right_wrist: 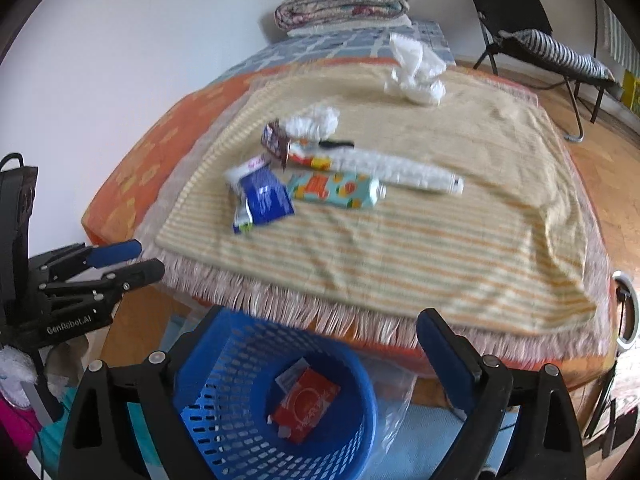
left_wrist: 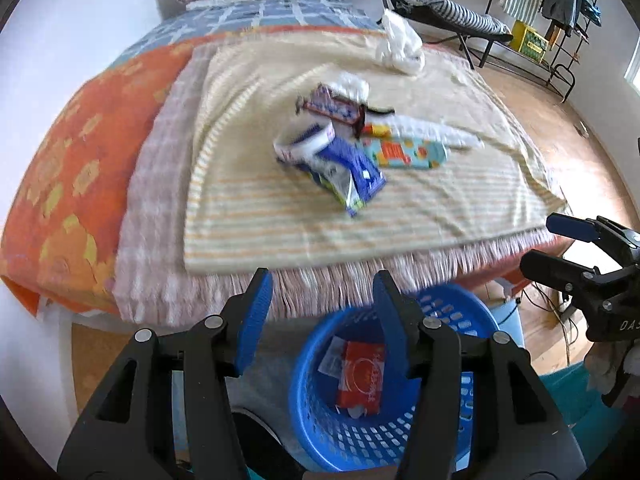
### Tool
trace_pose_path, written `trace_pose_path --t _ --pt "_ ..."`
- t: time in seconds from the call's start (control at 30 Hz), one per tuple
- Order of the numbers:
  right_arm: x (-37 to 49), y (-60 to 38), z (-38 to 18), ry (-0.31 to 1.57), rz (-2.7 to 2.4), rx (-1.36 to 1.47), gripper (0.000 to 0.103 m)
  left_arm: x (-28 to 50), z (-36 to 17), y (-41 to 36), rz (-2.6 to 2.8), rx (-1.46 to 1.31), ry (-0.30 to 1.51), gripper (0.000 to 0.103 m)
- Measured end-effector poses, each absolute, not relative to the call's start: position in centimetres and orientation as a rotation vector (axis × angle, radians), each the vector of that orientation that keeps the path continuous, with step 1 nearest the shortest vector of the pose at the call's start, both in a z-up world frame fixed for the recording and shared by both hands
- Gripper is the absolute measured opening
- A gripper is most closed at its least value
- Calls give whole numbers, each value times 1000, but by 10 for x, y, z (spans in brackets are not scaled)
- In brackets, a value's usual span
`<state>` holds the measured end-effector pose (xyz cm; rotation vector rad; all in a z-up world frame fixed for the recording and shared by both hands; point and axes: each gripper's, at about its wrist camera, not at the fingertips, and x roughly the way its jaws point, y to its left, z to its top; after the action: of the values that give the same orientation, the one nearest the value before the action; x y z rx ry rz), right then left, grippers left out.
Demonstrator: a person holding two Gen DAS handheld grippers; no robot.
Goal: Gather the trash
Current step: 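Move both grippers back from the basket toward the remaining trash, then grasp the white plastic ring with the left gripper while the right grasps the long white packet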
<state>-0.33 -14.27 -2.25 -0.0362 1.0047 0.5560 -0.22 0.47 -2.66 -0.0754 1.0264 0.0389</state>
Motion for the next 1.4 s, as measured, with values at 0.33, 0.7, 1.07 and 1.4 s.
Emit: trace_pose_path --t 0.33,0.7,1.07,1.4 --pt "27 -149 7 879 561 -71 100 34 -6 13 51 -56 977 69" --pt "68 -161 10 812 520 -48 101 71 -24 21 60 -72 1000 69" --pt "131 -153 -4 901 581 -94 100 99 -48 27 51 -83 1062 69" --pt "174 -135 -44 1044 633 -79 86 122 -62 37 48 -151 1108 69"
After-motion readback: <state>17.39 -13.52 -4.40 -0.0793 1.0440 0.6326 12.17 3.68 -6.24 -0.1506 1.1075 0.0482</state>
